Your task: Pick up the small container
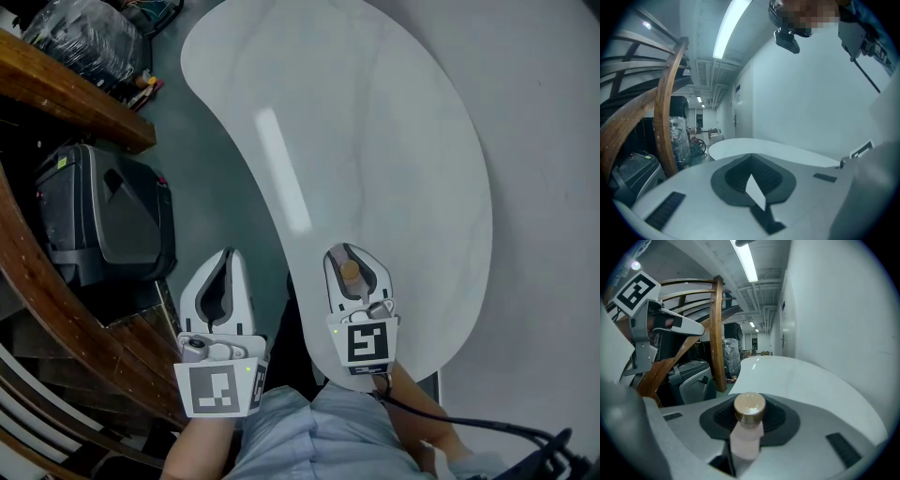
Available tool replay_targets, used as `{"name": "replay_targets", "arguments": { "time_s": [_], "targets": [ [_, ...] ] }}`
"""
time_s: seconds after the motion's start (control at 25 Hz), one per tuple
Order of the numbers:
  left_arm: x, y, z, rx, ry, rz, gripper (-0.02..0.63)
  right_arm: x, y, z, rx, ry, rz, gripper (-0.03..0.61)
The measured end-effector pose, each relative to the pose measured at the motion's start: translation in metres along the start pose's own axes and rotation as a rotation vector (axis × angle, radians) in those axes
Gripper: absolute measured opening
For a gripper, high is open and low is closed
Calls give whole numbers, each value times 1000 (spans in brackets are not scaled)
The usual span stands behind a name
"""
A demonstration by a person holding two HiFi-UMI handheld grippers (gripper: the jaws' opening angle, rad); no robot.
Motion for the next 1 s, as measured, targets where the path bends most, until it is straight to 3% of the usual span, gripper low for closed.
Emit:
{"name": "replay_targets", "arguments": {
  "time_s": [0.2,0.4,0.76,1.0],
  "targets": [
    [0,0,-2,-4,-9,1,-2,1,-1,-6,-18,-20,-6,101],
    [0,-4,-10,-10,-27,3,-2,4,-8,-22,44,-117,-9,100],
    [5,-17,-25,-21,-86,17,-2,26,-17,-47,9,-167,1,101],
    [10,-34,-39,65,-113,18,-2,47,-22,-83,3,-238,-7,101]
  ]
}}
Point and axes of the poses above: the fingertips, and each gripper's own axes: x backward along the fingers, y to its left, z out of its underside, the point moved 8 cm from there along x, backward along the fingers, and after that the axes turned 1 degree about -x, right-handed, at the moved point
